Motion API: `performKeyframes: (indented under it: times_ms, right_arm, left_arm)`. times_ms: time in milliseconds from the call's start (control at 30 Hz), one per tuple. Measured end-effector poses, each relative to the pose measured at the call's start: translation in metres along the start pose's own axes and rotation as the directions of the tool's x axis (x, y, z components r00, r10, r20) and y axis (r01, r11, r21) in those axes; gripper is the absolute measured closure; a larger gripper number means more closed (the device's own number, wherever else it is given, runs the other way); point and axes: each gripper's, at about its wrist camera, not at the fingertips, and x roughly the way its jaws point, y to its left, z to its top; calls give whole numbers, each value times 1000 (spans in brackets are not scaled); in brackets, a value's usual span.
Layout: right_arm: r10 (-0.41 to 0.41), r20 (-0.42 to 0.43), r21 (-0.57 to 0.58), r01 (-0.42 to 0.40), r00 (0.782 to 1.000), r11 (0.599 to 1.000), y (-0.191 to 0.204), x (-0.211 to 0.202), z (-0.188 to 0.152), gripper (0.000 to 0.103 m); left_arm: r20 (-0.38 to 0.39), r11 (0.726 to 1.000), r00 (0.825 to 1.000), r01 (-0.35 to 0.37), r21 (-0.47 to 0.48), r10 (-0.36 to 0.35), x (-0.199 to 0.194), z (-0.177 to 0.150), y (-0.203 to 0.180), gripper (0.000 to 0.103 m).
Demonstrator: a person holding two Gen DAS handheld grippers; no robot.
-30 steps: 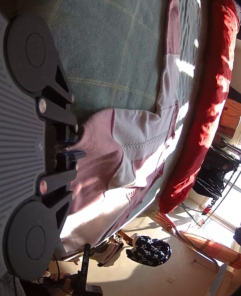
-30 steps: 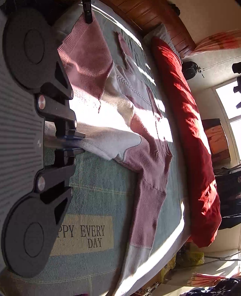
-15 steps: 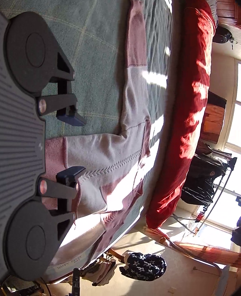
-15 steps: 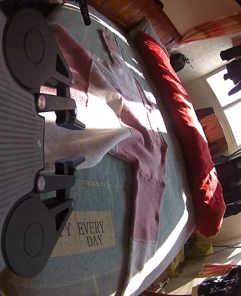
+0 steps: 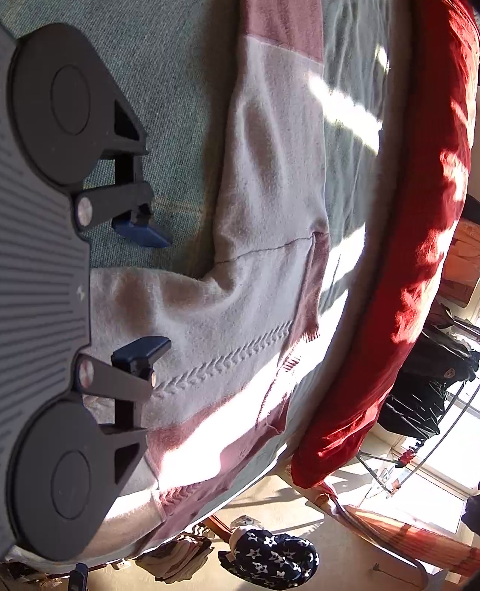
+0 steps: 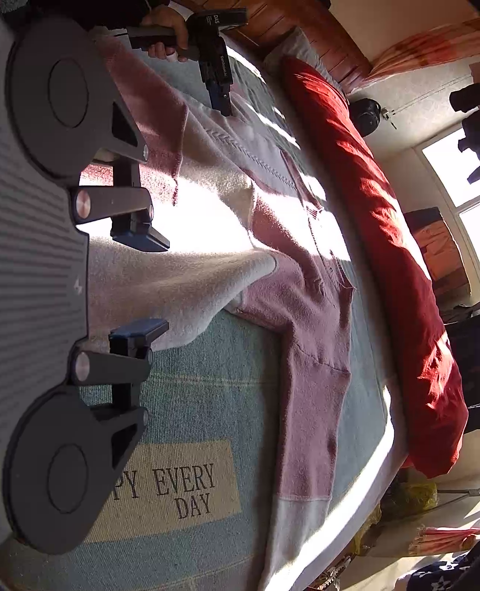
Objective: Fold clothes
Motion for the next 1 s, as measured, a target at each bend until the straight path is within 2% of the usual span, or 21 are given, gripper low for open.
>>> performKeyframes:
  times_ms: [33, 67, 100, 133, 233, 333, 433, 500, 600, 767, 867, 933, 967, 1000]
  right_arm:
    - [-1, -4, 1, 1, 1000, 1000, 0, 2, 0, 59]
    - [-1, -8, 3, 1, 1000, 1000, -1, 5, -1, 59]
    - [-1, -10, 3, 1, 1000, 1000, -1, 7, 0, 59]
    - [-2, -12, 3, 2, 1000, 1000, -1, 9, 0, 59]
    - [-3, -11, 3, 3, 1000, 1000, -1, 13, 2, 59]
    - [16, 3, 0, -16, 1000, 1000, 1, 12, 5, 59]
    - [37, 19, -1, -37, 999, 999, -1, 10, 12, 59]
    - [48, 31, -3, -48, 998, 999, -4, 12, 22, 59]
    - [88, 40, 33, -89, 995, 995, -17, 24, 43, 59]
    - [126, 9, 124, -126, 992, 984, -39, 67, 76, 59]
    - [112, -19, 200, -106, 994, 974, -53, 101, 85, 59]
    - [137, -38, 229, -124, 990, 965, -58, 119, 86, 60]
    - [142, -39, 229, -129, 989, 965, -58, 125, 85, 62]
    - [135, -39, 215, -123, 990, 969, -56, 128, 85, 72]
  left_arm:
    - [8, 1000, 1000, 2, 17, -2, 2, 0, -1, 56]
    - [12, 999, 1000, -19, 43, 19, 4, 1, -4, 82]
    - [14, 998, 999, -39, 56, 38, 6, 2, -6, 92]
    - [16, 997, 999, -46, 58, 46, 6, 4, -5, 92]
    - [16, 997, 998, -56, 48, 55, 7, 7, -1, 85]
    - [6, 998, 999, -47, 43, 46, 2, 6, -2, 85]
    - [-10, 995, 999, -50, 81, 51, -11, 2, -11, 74]
    - [-11, 993, 999, -47, 112, 49, -22, -2, -18, 61]
    - [-4, 989, 999, -32, 146, 33, -42, -7, -28, 49]
    - [23, 977, 999, -47, 208, 44, -68, -21, -43, 39]
    - [21, 977, 999, -51, 207, 47, -77, -31, -45, 38]
    - [19, 977, 998, -60, 203, 57, -80, -36, -44, 37]
    - [18, 977, 998, -65, 201, 63, -82, -38, -44, 36]
    - [17, 978, 997, -71, 198, 69, -83, -41, -43, 36]
